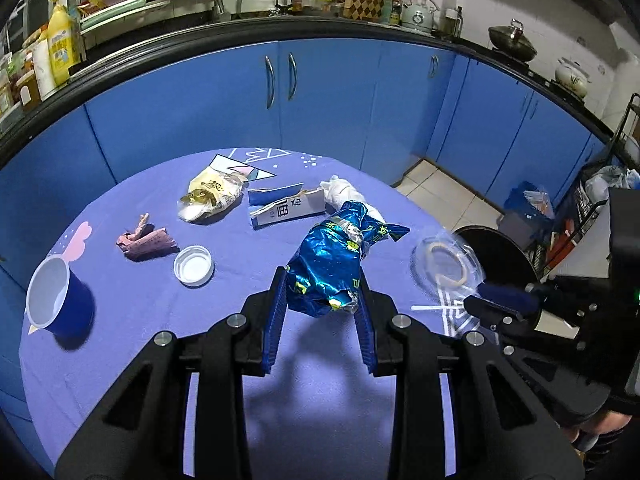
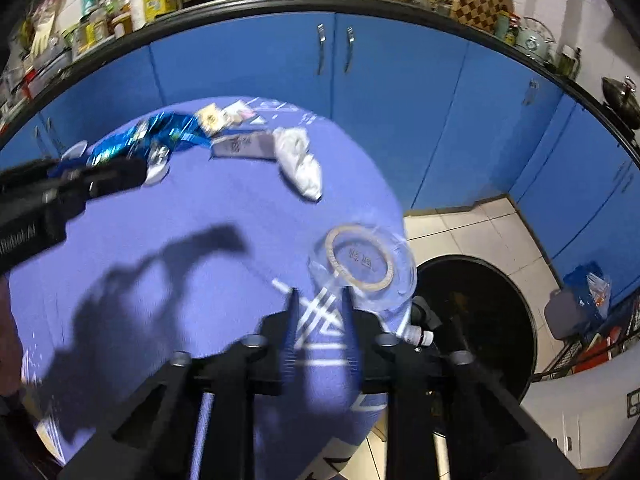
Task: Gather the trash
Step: 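Grasp the clear plastic lid with the right tool while the left tool holds the blue wrapper, then carry both items over the black bin and open both tools to drop them, then grasp the white tissue with the right tool while the left tool grasps the white bottle cap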
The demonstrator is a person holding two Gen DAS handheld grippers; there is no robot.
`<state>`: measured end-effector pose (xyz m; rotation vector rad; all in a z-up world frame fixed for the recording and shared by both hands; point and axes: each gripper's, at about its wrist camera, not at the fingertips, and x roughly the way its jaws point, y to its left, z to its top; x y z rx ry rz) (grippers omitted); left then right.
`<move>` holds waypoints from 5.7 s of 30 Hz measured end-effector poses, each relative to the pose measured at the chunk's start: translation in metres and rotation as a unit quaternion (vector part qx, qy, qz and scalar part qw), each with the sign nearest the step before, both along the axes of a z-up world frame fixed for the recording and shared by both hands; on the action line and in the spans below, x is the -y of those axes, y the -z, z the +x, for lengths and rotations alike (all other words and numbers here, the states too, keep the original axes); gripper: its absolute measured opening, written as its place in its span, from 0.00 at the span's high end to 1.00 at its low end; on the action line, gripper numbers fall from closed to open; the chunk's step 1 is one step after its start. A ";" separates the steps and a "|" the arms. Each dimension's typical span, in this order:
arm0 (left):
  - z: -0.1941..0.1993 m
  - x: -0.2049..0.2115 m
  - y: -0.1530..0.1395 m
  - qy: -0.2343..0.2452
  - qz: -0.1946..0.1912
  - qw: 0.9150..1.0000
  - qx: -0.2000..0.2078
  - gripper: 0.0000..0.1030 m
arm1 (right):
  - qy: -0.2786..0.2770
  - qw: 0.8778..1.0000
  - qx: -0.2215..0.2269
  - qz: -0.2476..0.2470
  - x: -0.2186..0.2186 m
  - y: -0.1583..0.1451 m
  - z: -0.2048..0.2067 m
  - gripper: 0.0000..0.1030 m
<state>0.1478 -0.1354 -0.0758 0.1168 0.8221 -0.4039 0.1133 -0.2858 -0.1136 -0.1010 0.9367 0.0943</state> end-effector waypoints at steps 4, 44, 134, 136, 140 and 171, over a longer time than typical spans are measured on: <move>-0.002 -0.005 0.006 -0.005 0.008 1.000 -0.007 0.68 | -0.022 1.000 0.000 0.011 -0.006 0.002 -0.002 0.95; 0.029 0.020 0.037 0.002 0.038 0.999 -0.036 0.68 | -0.024 1.000 0.011 0.003 0.013 0.022 0.030 0.92; -0.015 0.224 -0.016 0.130 0.075 0.988 0.040 0.04 | 0.076 0.990 0.116 0.006 0.152 -0.039 -0.068 0.96; -0.014 0.219 -0.016 0.126 0.076 0.988 0.041 0.04 | 0.071 0.991 0.116 0.005 0.149 -0.039 -0.065 0.96; -0.014 0.207 -0.016 0.116 0.085 0.988 0.050 0.04 | 0.063 0.992 0.114 0.005 0.144 -0.039 -0.059 0.96; 0.023 0.131 -0.005 0.056 0.078 0.995 0.041 0.04 | 0.100 0.988 0.114 -0.029 0.133 -0.032 -0.027 0.11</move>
